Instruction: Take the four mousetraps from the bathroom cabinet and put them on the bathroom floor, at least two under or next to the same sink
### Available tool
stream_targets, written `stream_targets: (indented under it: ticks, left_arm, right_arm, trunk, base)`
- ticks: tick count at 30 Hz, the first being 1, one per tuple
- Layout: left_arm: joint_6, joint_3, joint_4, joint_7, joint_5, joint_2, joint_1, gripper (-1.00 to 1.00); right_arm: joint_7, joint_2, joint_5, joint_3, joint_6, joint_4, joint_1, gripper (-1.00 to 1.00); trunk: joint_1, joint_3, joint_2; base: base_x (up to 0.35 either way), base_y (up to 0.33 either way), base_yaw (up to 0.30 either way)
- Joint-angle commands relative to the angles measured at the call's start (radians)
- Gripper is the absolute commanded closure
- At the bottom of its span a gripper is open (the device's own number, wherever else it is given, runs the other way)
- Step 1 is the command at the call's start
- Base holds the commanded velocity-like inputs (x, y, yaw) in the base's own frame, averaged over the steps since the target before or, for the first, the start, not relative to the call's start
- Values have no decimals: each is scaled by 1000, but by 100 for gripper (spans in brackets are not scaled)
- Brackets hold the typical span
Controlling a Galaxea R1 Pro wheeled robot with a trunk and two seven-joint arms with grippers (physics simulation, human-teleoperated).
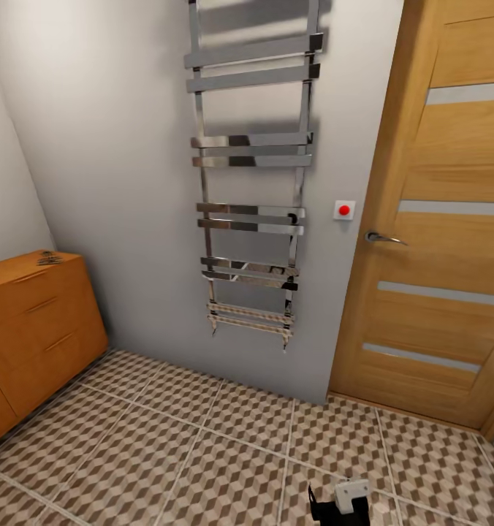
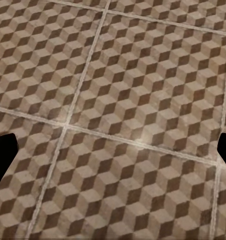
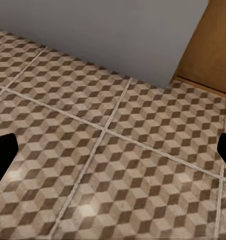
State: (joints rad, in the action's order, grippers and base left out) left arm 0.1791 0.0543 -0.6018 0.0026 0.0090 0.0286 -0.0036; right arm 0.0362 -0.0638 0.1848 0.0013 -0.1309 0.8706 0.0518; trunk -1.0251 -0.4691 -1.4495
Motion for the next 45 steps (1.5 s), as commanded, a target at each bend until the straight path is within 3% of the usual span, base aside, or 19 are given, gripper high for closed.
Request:
stream_targets:
  ticks: [1,17,28,45]
  left_arm:
    - [7,4,6,0,1,1,-1,-100]
    - [127,6,92,-4,2,7,0,-100]
    - [143,6,106,-3,0,7,0,-100]
    - [142,6,109,-1,0,5,0,-100]
  right_arm:
    - [4,0,9,0,-2,-6,0,-100]
    - [52,-2,10,-1,-43,-79,0,-100]
    - [59,-2,10,-3,-85,-117,0,-100]
    - [59,-2,10,-3,-91,-139,0,-100]
  trunk:
    - [0,-1,-1]
    - [0,-5,-1]
    - [0,-9,-1]
    - [0,-16,-1]
  base:
    - [0,0,117]
    - [0,0,229]
    - [0,0,250]
    - [0,0,250]
